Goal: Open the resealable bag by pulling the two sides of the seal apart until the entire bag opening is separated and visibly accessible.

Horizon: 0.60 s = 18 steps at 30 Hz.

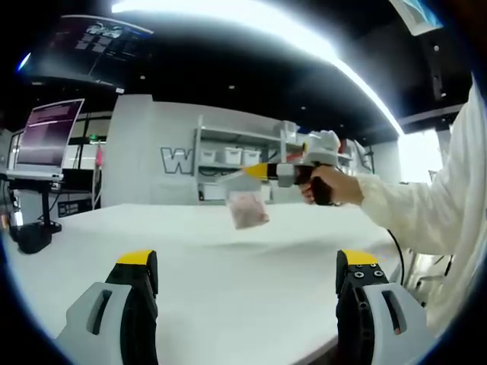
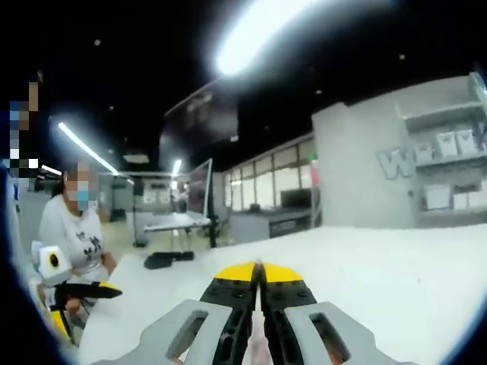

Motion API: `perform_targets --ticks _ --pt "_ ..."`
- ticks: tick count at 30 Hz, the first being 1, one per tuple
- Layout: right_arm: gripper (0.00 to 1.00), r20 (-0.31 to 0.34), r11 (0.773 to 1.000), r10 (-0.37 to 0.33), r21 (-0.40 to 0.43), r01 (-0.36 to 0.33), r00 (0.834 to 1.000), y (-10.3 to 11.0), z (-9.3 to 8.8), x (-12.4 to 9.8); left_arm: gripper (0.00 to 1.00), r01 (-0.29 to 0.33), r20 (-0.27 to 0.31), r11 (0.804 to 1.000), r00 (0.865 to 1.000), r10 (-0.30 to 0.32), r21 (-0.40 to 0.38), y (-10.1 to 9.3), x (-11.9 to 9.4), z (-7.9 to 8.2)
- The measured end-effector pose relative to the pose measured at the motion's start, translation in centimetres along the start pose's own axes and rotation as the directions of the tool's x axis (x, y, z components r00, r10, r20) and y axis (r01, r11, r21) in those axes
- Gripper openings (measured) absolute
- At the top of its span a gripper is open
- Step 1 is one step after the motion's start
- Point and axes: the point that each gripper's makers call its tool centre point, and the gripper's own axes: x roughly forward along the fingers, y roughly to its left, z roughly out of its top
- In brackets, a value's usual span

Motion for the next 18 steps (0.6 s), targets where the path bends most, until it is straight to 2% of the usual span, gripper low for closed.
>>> perform_targets --ticks 18 --pt "0.00 -0.009 0.999 0.048 -0.005 -0.048 0.999 2.1 -0.8 -0.7 0.95 -0.004 -0.001 1.000 1.000 0.004 -0.001 0.1 -0.1 -0.2"
